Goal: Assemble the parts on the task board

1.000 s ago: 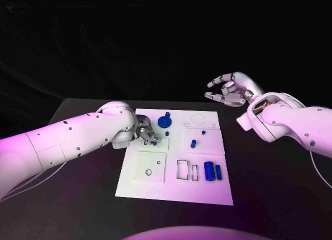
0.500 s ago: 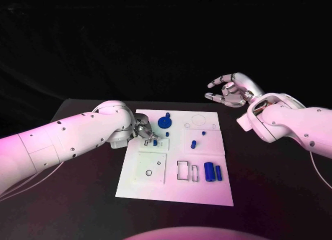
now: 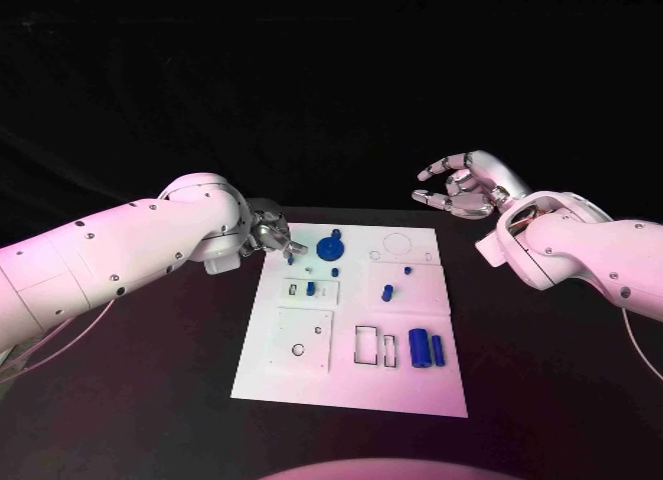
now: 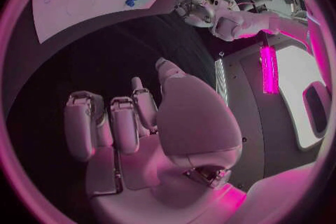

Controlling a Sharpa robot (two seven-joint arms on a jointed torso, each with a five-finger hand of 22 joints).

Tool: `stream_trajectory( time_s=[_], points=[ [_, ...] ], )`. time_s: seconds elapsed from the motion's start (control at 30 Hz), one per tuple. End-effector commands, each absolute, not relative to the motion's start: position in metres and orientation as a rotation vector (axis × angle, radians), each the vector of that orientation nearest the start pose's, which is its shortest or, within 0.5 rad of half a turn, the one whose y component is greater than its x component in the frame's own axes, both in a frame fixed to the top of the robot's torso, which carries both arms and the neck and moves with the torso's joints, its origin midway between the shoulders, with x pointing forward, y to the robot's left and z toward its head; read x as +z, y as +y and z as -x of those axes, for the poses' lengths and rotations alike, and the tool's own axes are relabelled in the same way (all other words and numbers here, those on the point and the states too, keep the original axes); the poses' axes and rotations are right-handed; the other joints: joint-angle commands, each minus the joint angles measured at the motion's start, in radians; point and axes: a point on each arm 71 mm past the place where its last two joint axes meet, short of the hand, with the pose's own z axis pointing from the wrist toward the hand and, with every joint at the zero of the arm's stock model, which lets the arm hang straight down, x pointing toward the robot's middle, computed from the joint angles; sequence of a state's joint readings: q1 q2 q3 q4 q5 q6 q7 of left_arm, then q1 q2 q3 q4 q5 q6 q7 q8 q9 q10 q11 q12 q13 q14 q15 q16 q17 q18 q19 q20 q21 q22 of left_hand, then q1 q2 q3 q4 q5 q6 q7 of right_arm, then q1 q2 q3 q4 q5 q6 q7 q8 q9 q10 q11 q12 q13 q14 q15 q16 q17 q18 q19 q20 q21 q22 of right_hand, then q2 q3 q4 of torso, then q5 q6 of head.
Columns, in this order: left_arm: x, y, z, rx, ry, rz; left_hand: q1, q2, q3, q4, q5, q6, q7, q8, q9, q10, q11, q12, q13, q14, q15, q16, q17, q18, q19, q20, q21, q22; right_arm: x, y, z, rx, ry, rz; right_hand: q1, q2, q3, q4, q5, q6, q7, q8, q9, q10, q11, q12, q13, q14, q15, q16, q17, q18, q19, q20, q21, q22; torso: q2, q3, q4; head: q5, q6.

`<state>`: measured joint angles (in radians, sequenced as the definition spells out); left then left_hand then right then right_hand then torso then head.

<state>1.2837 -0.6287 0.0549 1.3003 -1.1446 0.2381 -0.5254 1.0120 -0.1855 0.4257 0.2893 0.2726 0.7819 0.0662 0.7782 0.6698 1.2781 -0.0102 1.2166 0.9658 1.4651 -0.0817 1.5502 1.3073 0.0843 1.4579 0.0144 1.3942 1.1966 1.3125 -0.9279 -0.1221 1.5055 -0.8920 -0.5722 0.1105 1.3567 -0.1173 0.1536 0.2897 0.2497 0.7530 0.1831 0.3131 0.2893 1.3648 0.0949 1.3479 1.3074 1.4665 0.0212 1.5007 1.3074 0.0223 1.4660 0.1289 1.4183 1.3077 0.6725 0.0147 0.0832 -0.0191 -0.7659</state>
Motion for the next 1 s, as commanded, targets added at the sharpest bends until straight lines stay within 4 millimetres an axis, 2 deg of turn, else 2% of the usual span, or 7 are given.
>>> stream_trajectory(
  time_s=[0.03,0.07,0.23,0.43,0.6,0.8,1.0],
  points=[
    [-0.162,0.178,-0.545,-0.414,2.218,0.150,0.016,-0.002,-0.011,0.001,0.004,-0.023,0.009,-0.030,-0.019,-0.021,0.007,-0.016,-0.024,0.088,0.012,-0.004,0.194,-0.012,-0.007,0.006,-0.008,-0.008,-0.146,-0.259,-0.499,0.857,1.442,-0.335,-0.011,0.000,-0.006,0.001,-0.001,0.002,-0.004,0.003,-0.001,-0.002,-0.002,-0.003,0.003,0.061,-0.004,-0.005,0.092,0.020,0.007,-0.007,-0.005,0.159,0.002,0.0010,0.0000,0.004,0.003],
    [-0.161,0.180,-0.547,-0.412,2.214,0.159,0.019,-0.003,-0.016,0.002,0.004,-0.040,0.018,-0.051,-0.033,-0.027,0.014,-0.020,-0.029,0.088,0.017,-0.005,0.194,-0.012,-0.008,0.010,-0.009,-0.009,-0.146,-0.259,-0.499,0.857,1.443,-0.335,-0.011,0.000,-0.006,0.001,-0.001,0.002,-0.004,0.003,-0.001,-0.002,-0.002,-0.003,0.003,0.061,-0.004,-0.005,0.092,0.020,0.007,-0.007,-0.005,0.159,0.002,0.0006,-0.0002,0.004,0.004],
    [-0.158,0.190,-0.558,-0.381,2.190,0.196,0.025,0.004,-0.033,0.003,0.004,-0.056,0.032,-0.084,-0.062,-0.037,0.028,-0.026,-0.043,0.088,0.030,-0.004,0.194,-0.012,-0.008,0.022,-0.009,-0.008,-0.146,-0.258,-0.499,0.857,1.444,-0.335,-0.012,0.001,-0.006,0.000,0.003,0.002,-0.004,0.004,-0.001,-0.002,-0.002,-0.003,0.003,0.061,-0.005,-0.005,0.092,0.020,0.007,-0.007,-0.006,0.159,0.004,-0.0015,-0.0011,0.003,0.002],
    [-0.165,0.193,-0.567,-0.336,2.212,0.191,0.026,0.007,-0.034,0.003,0.004,-0.053,0.032,-0.084,-0.064,-0.035,0.029,-0.024,-0.040,0.089,0.031,-0.003,0.197,-0.013,-0.007,0.023,-0.007,-0.003,-0.147,-0.257,-0.499,0.859,1.446,-0.334,-0.012,0.001,-0.005,0.000,0.004,0.002,-0.004,0.004,-0.001,-0.002,-0.002,-0.003,0.003,0.062,-0.005,-0.005,0.092,0.020,0.007,-0.007,-0.006,0.159,0.005,-0.0014,-0.0014,0.003,0.001],
    [-0.177,0.191,-0.571,-0.311,2.248,0.196,0.028,0.011,-0.036,0.002,0.004,-0.044,0.032,-0.083,-0.067,-0.035,0.029,-0.024,-0.042,0.089,0.031,-0.003,0.198,-0.012,-0.006,0.025,-0.007,-0.003,-0.147,-0.257,-0.499,0.861,1.448,-0.333,-0.012,0.001,-0.005,-0.001,0.005,0.002,-0.004,0.004,-0.001,-0.002,-0.002,-0.003,0.003,0.062,-0.005,-0.005,0.093,0.020,0.007,-0.007,-0.005,0.159,0.007,-0.0022,-0.0040,0.005,-0.002],
    [-0.188,0.187,-0.574,-0.311,2.276,0.218,0.025,0.014,-0.040,0.004,0.002,-0.039,0.032,-0.082,-0.069,-0.034,0.029,-0.022,-0.041,0.090,0.032,-0.002,0.200,-0.013,-0.006,0.026,-0.005,-0.001,-0.147,-0.256,-0.499,0.863,1.448,-0.332,-0.012,0.001,-0.005,-0.001,0.005,0.002,-0.004,0.004,-0.001,-0.002,-0.002,-0.003,0.003,0.062,-0.005,-0.005,0.093,0.020,0.007,-0.007,-0.005,0.159,0.013,-0.0032,-0.0071,0.009,0.003],
    [-0.194,0.183,-0.575,-0.317,2.300,0.225,0.020,0.016,-0.045,0.004,0.001,-0.036,0.031,-0.083,-0.071,-0.033,0.029,-0.021,-0.039,0.090,0.032,-0.001,0.202,-0.013,-0.004,0.027,-0.003,0.003,-0.147,-0.255,-0.499,0.865,1.449,-0.331,-0.012,0.001,-0.005,-0.001,0.005,0.002,-0.004,0.004,-0.001,-0.002,-0.002,-0.003,0.003,0.062,-0.005,-0.005,0.093,0.020,0.007,-0.007,-0.005,0.159,0.014,-0.0037,-0.0062,0.008,0.003]
  ],
)
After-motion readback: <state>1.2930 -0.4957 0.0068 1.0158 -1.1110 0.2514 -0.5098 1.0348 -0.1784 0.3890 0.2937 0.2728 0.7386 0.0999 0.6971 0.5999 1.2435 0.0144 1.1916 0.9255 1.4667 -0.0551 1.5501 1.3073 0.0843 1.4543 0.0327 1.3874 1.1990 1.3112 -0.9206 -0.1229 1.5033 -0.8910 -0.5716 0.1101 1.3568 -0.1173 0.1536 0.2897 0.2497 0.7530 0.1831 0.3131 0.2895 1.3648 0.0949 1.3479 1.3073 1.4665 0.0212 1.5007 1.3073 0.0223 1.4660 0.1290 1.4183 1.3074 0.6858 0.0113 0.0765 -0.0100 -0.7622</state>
